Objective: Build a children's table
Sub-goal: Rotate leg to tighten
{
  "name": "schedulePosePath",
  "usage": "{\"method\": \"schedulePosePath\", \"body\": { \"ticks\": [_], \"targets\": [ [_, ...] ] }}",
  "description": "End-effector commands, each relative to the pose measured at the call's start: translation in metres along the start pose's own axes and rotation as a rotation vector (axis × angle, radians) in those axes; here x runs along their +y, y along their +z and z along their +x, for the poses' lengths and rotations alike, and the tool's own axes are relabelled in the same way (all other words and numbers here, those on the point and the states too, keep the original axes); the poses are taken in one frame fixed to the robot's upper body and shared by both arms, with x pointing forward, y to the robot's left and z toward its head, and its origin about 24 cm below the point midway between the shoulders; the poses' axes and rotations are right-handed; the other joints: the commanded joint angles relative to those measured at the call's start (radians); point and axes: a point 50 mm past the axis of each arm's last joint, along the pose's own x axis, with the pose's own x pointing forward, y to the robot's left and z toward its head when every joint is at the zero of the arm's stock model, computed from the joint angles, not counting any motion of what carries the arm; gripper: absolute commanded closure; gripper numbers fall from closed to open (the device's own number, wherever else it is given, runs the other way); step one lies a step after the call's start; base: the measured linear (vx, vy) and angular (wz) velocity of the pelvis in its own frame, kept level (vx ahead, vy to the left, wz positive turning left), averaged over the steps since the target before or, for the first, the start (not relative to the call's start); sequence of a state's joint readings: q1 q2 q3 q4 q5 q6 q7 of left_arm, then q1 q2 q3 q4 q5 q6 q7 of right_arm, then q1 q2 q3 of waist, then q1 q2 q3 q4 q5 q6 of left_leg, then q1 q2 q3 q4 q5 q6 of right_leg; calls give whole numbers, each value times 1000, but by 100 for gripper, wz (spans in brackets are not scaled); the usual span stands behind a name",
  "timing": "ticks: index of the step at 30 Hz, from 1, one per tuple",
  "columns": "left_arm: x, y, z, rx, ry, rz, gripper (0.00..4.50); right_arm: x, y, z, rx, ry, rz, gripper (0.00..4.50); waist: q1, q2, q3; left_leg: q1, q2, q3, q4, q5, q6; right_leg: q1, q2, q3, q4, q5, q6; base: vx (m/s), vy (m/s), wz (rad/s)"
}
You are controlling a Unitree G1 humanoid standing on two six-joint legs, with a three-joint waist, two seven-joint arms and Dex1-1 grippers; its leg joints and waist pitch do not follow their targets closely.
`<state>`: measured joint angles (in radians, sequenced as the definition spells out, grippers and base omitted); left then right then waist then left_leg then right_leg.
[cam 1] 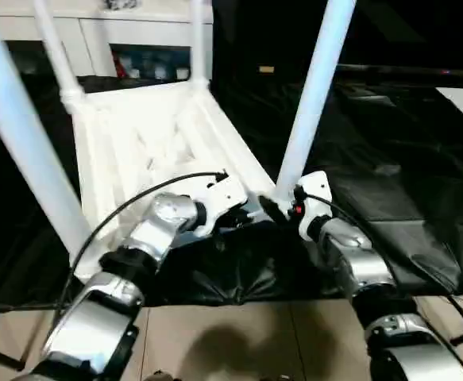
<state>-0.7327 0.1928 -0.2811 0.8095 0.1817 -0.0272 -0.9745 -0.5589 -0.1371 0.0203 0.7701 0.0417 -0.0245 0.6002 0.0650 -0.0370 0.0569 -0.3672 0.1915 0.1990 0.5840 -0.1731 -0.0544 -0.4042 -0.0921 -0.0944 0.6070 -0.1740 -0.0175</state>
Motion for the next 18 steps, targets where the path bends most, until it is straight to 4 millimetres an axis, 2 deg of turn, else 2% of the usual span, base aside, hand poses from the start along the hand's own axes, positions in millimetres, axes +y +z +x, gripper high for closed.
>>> {"method": "schedulePosePath", "body": {
  "ticks": [1, 6, 7, 9, 12, 18],
  "targets": [
    [-10, 11, 7, -76, -90, 53, 450, 5, 5, 3, 26, 93, -99, 9, 2, -2, -66, 11, 49, -22, -70, -249, 37, 48, -72, 60, -77, -220, -220, 0, 0, 0],
    [-10, 8, -1, -77, -141, 64, 450, -3, 6, -8, 38, 180, -120, 9, 2, -3, -64, 9, 49, -23, -69, -258, 47, 50, -74, 61, -79, -250, -217, 0, 0, 0],
    [-10, 6, -4, -77, -165, 62, 450, -4, 7, -12, 40, 233, -127, 9, 2, -4, -63, 11, 50, -22, -69, -260, 49, 47, -73, 61, -81, -256, -218, 0, 0, 0],
    [-11, 3, -9, -69, -210, 63, 450, -2, 8, -18, 41, 337, -117, 9, 8, -4, -64, 10, 52, -22, -68, -254, 57, 51, -74, 60, -79, -254, -217, 0, 0, 0],
    [-12, 1, -13, -63, -241, 70, 450, -1, 9, -22, 36, 401, -133, 34, 15, -4, -64, 11, 56, -20, -68, -238, 59, 48, -71, 59, -73, -222, -231, 0, 0, 0],
    [-14, -5, -20, -39, -306, 77, 450, 5, 5, -29, 58, 530, -127, 83, 29, -2, -65, 14, 57, -19, -68, -235, 49, 47, -74, 60, -72, -234, -228, 0, 0, 0]
  ]
}}
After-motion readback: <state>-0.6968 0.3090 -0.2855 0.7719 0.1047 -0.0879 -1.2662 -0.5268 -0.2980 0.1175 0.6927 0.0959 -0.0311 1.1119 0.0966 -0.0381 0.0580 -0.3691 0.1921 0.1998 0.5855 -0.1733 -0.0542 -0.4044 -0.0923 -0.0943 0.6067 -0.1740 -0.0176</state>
